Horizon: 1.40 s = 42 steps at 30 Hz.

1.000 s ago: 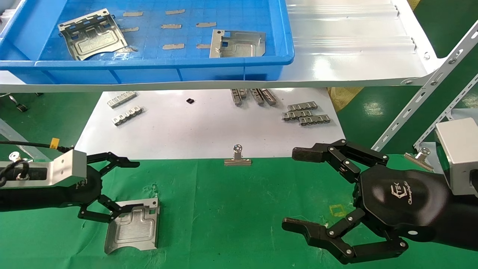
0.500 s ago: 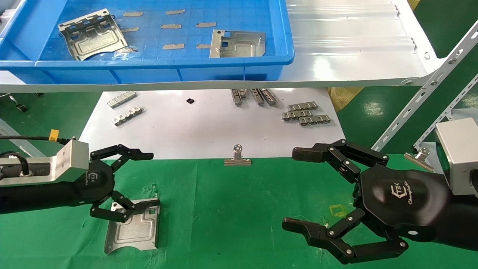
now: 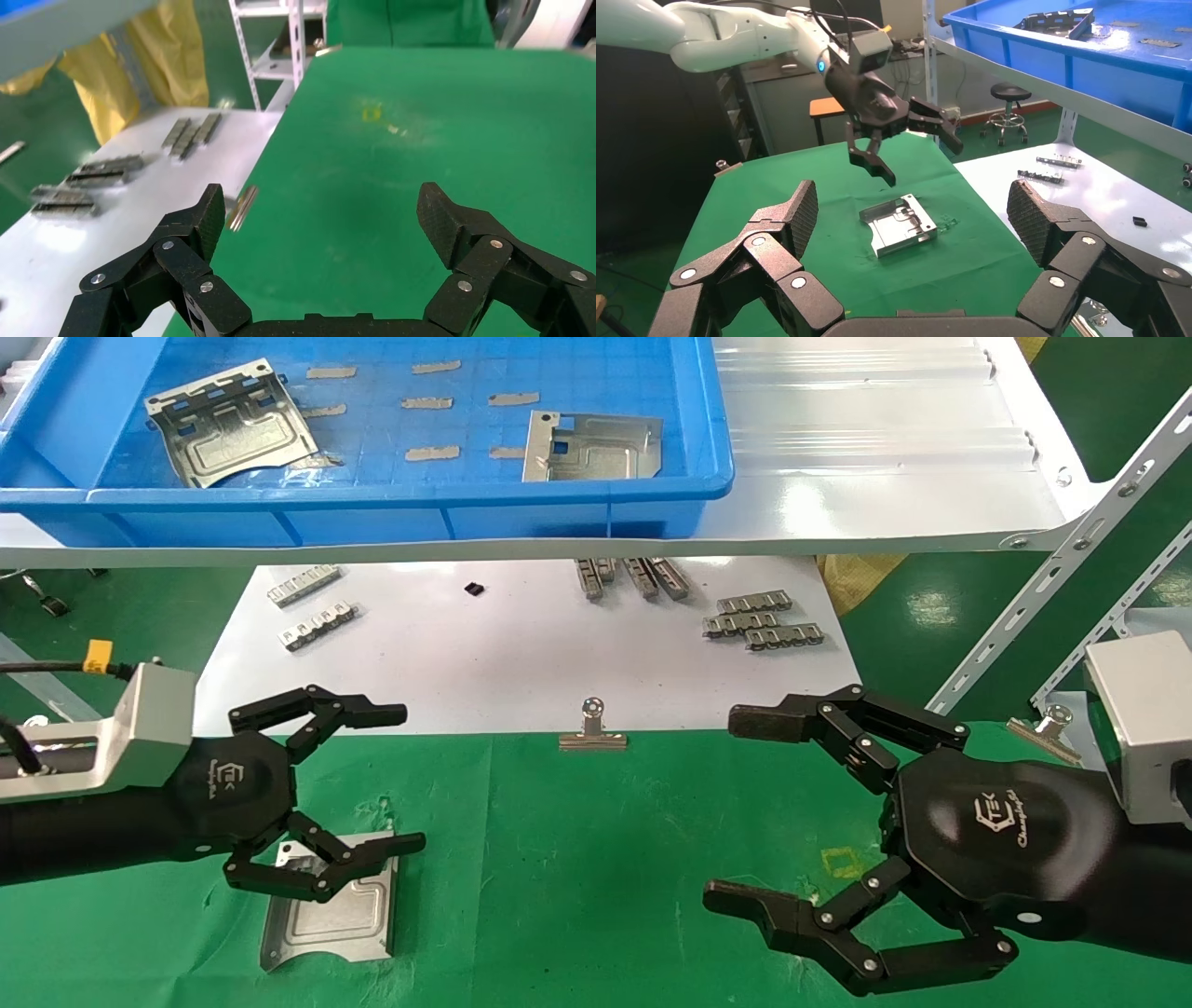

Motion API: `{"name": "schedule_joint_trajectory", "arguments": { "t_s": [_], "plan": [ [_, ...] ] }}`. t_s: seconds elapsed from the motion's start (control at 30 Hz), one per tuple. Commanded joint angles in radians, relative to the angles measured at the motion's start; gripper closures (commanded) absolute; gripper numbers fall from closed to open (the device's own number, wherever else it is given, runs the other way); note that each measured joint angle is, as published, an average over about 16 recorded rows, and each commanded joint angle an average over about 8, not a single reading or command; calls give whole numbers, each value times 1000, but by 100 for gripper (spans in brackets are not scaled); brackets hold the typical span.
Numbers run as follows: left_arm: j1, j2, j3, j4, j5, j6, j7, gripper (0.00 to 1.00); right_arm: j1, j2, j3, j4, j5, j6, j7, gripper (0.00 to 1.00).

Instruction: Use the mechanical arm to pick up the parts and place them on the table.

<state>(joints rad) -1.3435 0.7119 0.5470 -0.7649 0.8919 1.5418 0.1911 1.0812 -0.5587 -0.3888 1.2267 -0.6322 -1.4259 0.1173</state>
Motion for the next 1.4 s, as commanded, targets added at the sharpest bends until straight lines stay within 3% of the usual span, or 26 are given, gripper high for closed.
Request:
{"name": "schedule_joint_trajectory", "arguments": {
  "t_s": [0.03, 0.87, 1.4],
  "plan": [
    [20, -7, -20, -38, -12, -3, -28, 0, 0, 0, 0, 0, 0, 0, 0, 0],
    [260, -97, -259, -503, -156, -44, -366, 0, 0, 0, 0, 0, 0, 0, 0, 0],
    [277, -104, -275, -532, -167, -48, -383, 0, 0, 0, 0, 0, 0, 0, 0, 0]
  ]
}}
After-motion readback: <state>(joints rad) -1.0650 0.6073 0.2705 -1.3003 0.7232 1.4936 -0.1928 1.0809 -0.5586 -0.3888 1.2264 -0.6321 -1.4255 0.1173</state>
